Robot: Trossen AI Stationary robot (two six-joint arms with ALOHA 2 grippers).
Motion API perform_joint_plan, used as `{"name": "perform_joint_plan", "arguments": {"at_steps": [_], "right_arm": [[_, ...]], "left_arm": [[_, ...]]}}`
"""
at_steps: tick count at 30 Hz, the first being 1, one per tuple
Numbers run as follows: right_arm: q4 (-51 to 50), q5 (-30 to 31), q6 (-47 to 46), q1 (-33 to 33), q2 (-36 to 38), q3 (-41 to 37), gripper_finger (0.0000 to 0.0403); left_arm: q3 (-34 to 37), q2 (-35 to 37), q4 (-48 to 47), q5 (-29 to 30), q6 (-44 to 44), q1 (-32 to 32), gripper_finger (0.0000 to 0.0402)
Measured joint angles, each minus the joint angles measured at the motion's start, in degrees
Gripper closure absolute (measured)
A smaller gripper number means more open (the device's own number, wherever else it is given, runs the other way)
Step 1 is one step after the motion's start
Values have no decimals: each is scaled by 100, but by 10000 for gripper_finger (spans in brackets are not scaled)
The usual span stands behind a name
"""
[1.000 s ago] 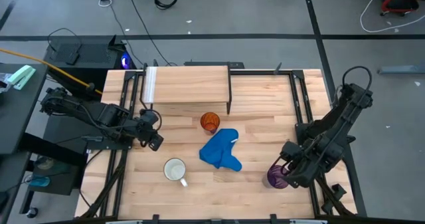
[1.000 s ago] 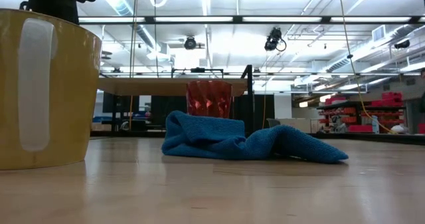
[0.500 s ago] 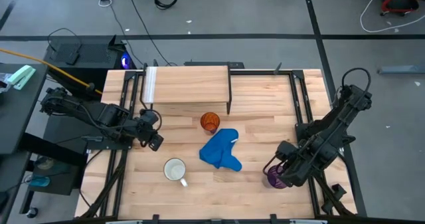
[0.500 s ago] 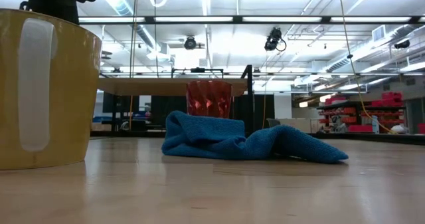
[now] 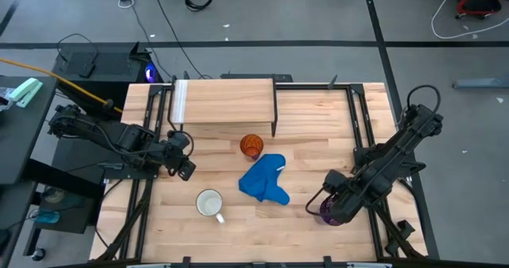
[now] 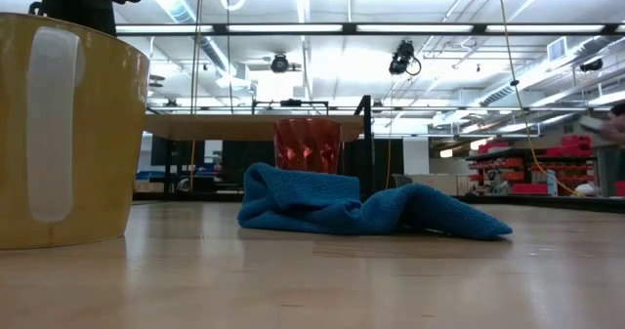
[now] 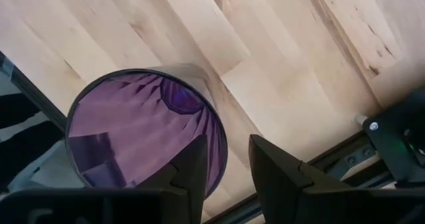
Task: Stack small to large cups/mugs on shelf
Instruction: Move the violet glass to the center of the table
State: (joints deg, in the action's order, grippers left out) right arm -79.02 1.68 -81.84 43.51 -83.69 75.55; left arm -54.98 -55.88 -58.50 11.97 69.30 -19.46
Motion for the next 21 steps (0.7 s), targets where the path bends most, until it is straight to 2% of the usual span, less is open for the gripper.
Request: {"name": "perform_joint_plan", "arguments": {"at_steps": [8,14,21], "right_arm": [[88,-1,-2,0,1,-23,284],[392,-246,44,0,1,-505,284],[507,-217,66,0,3,-560,284]], "left_arm": [[0,0,0,-2,-9,-1,349],[0,0,0,-2,-9,0,349],[0,0,0,-2,-7,0,349]]}}
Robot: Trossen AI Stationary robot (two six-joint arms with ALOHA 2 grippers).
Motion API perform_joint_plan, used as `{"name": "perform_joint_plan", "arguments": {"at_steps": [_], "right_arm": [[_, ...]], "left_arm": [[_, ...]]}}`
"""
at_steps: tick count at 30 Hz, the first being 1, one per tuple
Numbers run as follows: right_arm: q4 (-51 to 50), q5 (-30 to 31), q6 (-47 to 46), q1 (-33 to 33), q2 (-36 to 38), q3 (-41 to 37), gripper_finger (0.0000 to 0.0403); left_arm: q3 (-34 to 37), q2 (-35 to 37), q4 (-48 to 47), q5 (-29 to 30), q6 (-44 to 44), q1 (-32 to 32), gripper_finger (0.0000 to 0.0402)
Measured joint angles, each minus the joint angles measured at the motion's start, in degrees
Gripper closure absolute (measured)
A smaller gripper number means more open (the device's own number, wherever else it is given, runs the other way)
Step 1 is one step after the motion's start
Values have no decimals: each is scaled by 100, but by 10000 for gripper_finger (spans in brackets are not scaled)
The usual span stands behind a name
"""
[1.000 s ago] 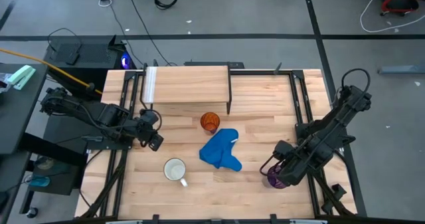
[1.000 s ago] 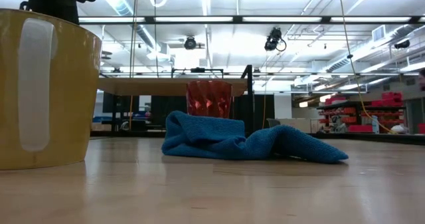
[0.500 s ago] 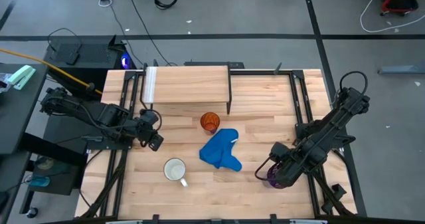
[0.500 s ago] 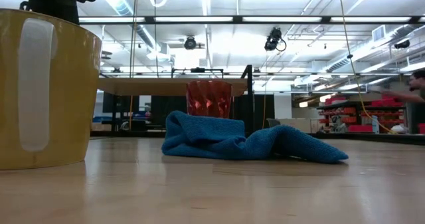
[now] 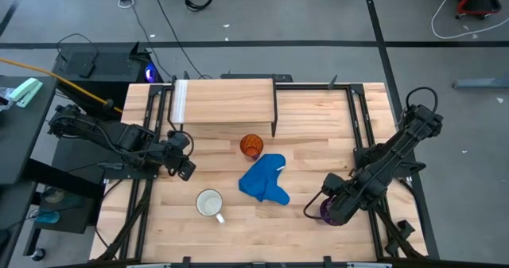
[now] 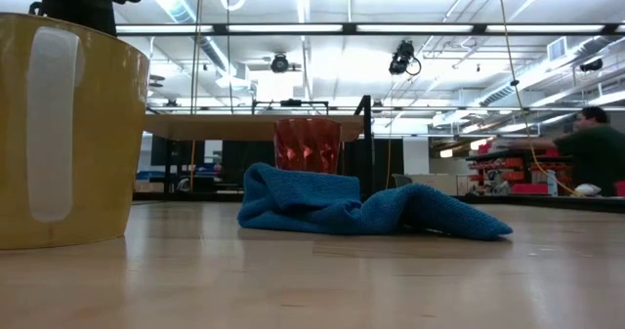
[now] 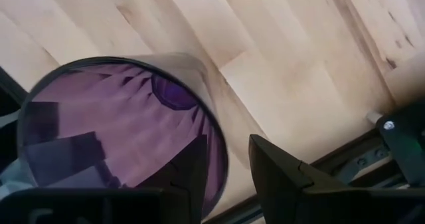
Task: Stack small to large cups/mugs on shelf
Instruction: Move the violet glass to the center of the table
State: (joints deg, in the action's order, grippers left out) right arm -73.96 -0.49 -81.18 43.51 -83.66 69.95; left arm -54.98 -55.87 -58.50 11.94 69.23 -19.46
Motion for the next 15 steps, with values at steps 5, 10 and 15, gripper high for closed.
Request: {"name": "perform_joint_plan", "arguments": {"at_steps": [5,10,15], "right_arm": [[46,0,-7,-10,0,0,295],[141,0,-17,-85,0,0,338],[218,4,101,-186,7,2,391]], "left_arm": [[0,1,0,0,2,0,347],[0,0,0,0,15,0,355],[0,0,0,0,17,0,357]]}}
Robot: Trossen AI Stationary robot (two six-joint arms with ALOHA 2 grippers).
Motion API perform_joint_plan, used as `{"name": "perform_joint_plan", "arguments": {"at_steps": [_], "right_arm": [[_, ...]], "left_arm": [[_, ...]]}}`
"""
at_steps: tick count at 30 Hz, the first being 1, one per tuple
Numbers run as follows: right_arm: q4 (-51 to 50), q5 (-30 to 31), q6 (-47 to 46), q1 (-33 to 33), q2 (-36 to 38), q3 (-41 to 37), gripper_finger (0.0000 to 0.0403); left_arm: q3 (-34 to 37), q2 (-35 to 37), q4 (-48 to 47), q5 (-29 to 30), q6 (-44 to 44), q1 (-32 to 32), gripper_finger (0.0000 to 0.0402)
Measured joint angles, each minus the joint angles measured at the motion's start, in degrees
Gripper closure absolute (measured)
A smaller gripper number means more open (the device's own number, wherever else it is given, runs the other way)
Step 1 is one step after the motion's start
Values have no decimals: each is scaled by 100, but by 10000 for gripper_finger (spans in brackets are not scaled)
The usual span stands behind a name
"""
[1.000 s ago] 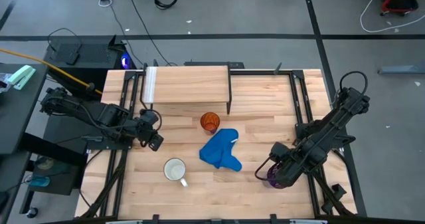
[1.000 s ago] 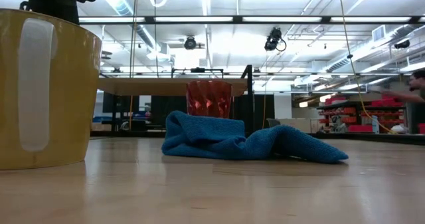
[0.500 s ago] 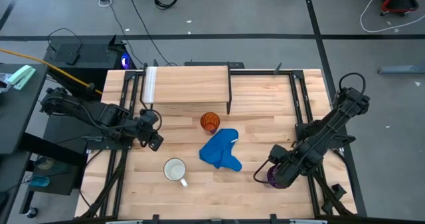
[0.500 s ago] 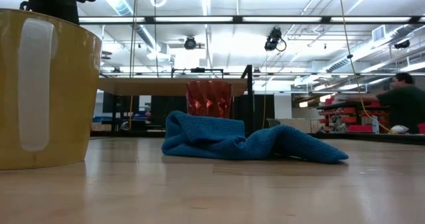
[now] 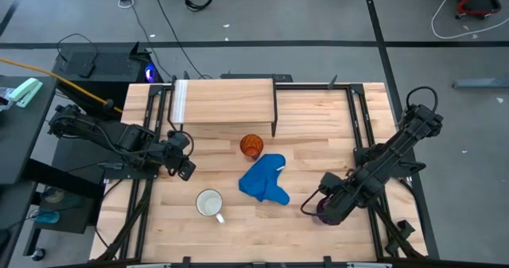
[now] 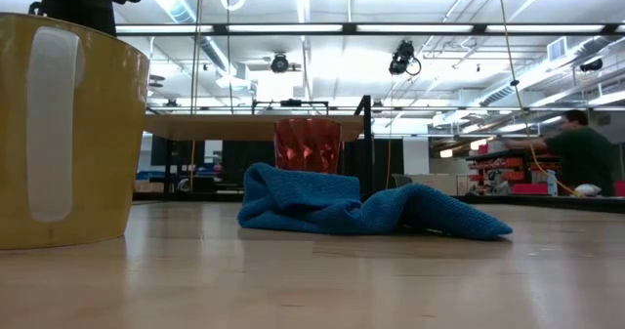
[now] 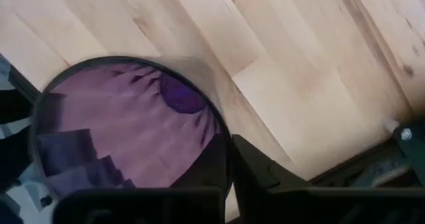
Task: Stack small to large cups/mugs on shelf
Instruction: Move the violet glass to the center of the table
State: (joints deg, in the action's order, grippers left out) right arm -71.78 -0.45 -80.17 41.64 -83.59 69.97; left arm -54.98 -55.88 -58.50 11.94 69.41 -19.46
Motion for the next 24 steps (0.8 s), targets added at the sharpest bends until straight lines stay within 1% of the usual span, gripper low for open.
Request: {"name": "perform_joint_plan", "arguments": {"at_steps": [5,7,12,19,24], "right_arm": [[-18,-11,106,-112,0,0,389],[-31,-22,286,-185,0,37,394],[-17,-4,836,-589,-4,425,395],[-13,83,2195,-1586,-4,1351,398],[73,341,3311,-2523,-4,2100,398]], "left_arm": [[0,0,0,0,-1,0,358],[0,0,0,-13,-2,-2,361],[0,2,-4,-235,-4,-1,369],[0,0,-92,-472,76,-2,374],[0,0,-548,-518,504,-99,372]]}}
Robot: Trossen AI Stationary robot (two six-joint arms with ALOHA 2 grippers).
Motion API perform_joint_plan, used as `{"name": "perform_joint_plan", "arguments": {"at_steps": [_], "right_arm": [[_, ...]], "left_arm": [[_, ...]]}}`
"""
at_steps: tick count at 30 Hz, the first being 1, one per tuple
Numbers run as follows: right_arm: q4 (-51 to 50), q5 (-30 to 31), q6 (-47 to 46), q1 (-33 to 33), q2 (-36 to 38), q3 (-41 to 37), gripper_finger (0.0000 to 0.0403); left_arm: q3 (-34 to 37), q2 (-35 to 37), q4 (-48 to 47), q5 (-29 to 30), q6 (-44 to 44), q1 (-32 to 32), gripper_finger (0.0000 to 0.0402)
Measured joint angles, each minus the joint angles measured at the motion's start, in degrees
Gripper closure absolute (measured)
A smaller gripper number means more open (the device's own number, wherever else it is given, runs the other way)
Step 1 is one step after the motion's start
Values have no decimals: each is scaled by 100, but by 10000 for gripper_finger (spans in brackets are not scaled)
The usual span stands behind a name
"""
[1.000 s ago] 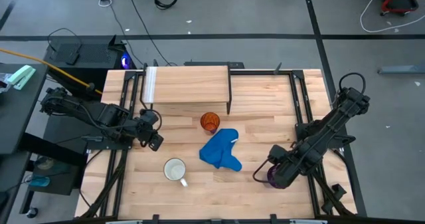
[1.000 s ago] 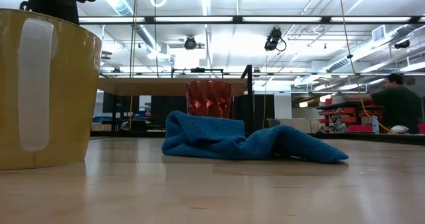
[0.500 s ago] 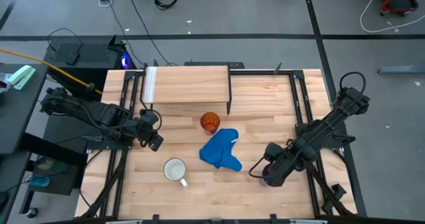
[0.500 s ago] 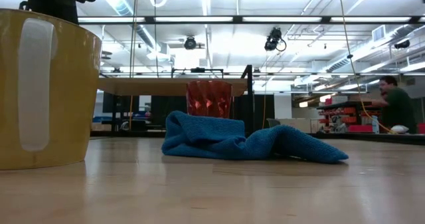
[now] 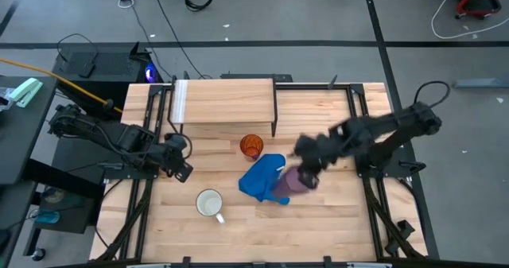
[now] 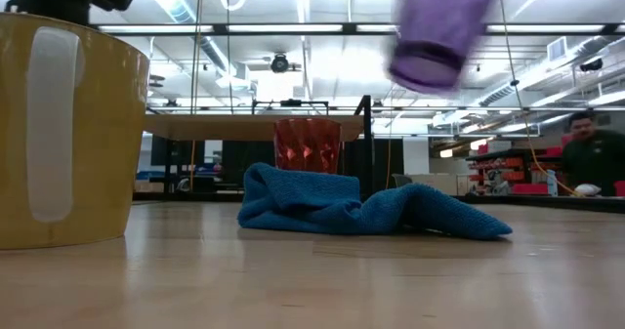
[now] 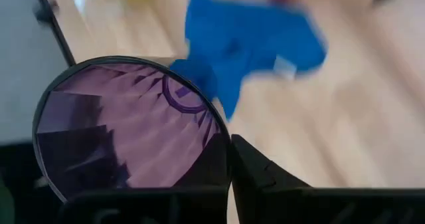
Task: Stack small to large cups/mugs on shelf
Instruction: Move the violet glass to the center of the table
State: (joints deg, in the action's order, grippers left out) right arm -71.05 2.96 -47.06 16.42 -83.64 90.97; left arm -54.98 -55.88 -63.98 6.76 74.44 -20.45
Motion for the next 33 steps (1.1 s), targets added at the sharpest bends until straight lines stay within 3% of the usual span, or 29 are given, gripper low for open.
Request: {"name": "perform_joint_plan", "arguments": {"at_steps": [7,12,16,22,33], "right_arm": [[1221,-19,1514,-1235,-30,873,398],[1499,-270,2382,-1840,-568,1790,398],[1356,-739,2949,-2102,-1441,2913,398],[206,-796,3355,-2290,-2549,4385,398],[416,-898,3465,-2272,-3288,4265,398]], "left_arm": [[0,2,-270,0,483,-218,381],[0,0,-270,0,653,-324,378],[0,0,-276,1,747,-389,379],[0,0,-284,3,766,-585,385],[0,1,-959,56,1458,-1139,385]]}}
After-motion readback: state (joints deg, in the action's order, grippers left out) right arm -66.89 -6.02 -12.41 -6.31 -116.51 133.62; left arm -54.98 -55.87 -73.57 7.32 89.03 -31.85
